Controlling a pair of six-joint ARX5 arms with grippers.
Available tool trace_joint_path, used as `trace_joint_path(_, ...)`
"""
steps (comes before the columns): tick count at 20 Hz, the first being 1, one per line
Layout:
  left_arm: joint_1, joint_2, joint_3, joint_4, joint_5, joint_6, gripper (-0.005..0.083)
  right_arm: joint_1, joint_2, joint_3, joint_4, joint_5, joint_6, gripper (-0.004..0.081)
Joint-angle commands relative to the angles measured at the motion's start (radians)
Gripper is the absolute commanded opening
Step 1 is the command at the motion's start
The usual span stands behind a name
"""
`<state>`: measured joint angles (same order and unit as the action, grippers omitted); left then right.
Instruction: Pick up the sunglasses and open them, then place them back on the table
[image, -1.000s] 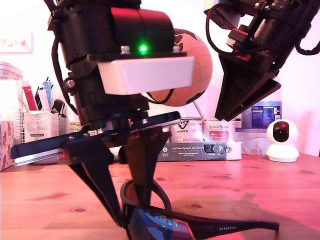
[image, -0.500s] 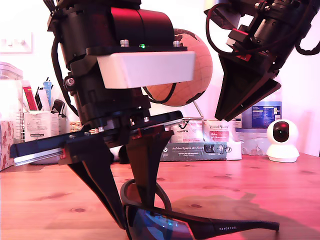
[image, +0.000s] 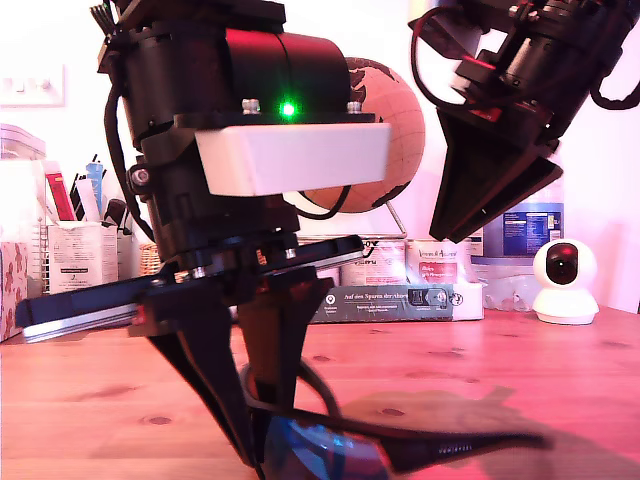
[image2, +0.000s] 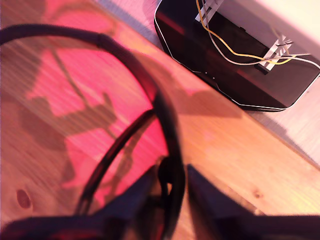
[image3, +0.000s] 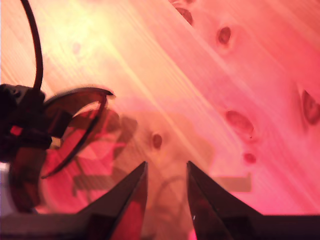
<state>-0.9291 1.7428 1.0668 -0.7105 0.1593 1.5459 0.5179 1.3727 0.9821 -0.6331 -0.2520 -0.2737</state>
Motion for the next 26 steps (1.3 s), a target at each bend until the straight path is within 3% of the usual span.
trace_joint_path(1,-0.01,0.017,-0.019,-0.003,0.005,-0.01,-0.0021,-0.011,0.008,0.004,-0.01,0.0,0.109,0.0212)
trace_joint_path(3,-0.016,0.016,-0.019,-0.003,0.004,-0.03,-0.0021,-0.015,0.008,0.004,-0.028,0.0,0.198,0.0212)
trace_joint_path(9,-0.026,-0.044,-0.019,0.003,-0.01,-0.066,-0.0021,-0.024,0.008,0.004,-0.085,-0.019,0.278,0.0213)
trace_joint_path(15,-0.022,-0.159,-0.019,0.062,0.051,-0.111,-0.0021,-0.024,0.008,0.004,-0.087,-0.256,0.285,0.0219)
trace_joint_path(18,-0.022,-0.192,-0.019,0.105,0.074,-0.118,-0.0021,-0.024,0.008,0.004,-0.081,-0.32,0.278,0.026)
trace_joint_path(26,-0.025,-0.225,-0.019,0.169,0.115,-0.125,-0.0021,-0.02,0.008,0.004,-0.042,-0.325,0.274,0.027)
